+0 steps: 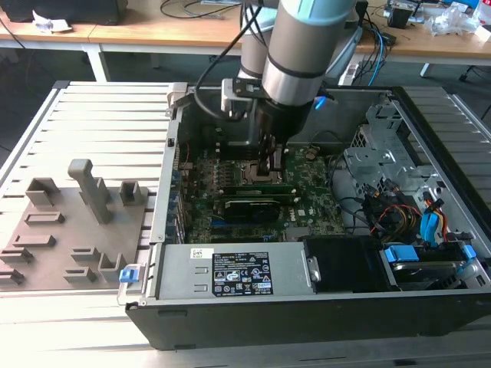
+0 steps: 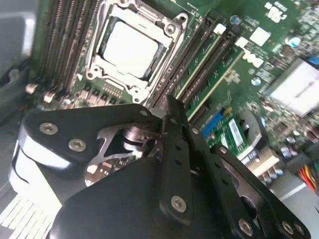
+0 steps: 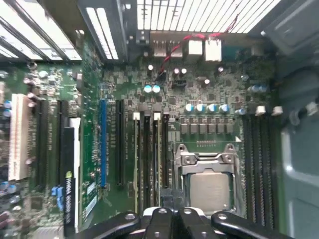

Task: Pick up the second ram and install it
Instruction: 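Press down the second ram until it locks into place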

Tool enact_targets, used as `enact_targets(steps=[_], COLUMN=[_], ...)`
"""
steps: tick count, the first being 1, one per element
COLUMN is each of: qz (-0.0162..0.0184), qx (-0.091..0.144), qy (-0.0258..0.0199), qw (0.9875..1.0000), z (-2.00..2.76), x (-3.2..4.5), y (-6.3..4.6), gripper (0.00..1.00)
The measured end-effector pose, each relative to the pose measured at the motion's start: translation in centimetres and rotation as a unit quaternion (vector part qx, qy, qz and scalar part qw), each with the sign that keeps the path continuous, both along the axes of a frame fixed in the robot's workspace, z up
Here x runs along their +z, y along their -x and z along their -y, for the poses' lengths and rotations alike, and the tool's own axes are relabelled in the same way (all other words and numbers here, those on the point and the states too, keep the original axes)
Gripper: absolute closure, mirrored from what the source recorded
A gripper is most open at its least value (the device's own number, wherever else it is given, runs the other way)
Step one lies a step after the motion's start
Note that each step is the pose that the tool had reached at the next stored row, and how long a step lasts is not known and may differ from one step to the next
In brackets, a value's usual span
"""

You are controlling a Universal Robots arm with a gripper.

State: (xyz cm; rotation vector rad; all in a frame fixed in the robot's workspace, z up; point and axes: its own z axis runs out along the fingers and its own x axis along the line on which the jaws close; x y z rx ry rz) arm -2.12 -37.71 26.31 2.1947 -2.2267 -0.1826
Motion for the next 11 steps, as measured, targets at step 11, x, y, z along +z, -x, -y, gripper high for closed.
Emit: enact_targets(steps=[11], qz=[0.0000], qx=[0.000], qy=[-0.0009], qw=[1.0000], z=[0.00], x=[1.98], y=[0.0], gripper=[0.89])
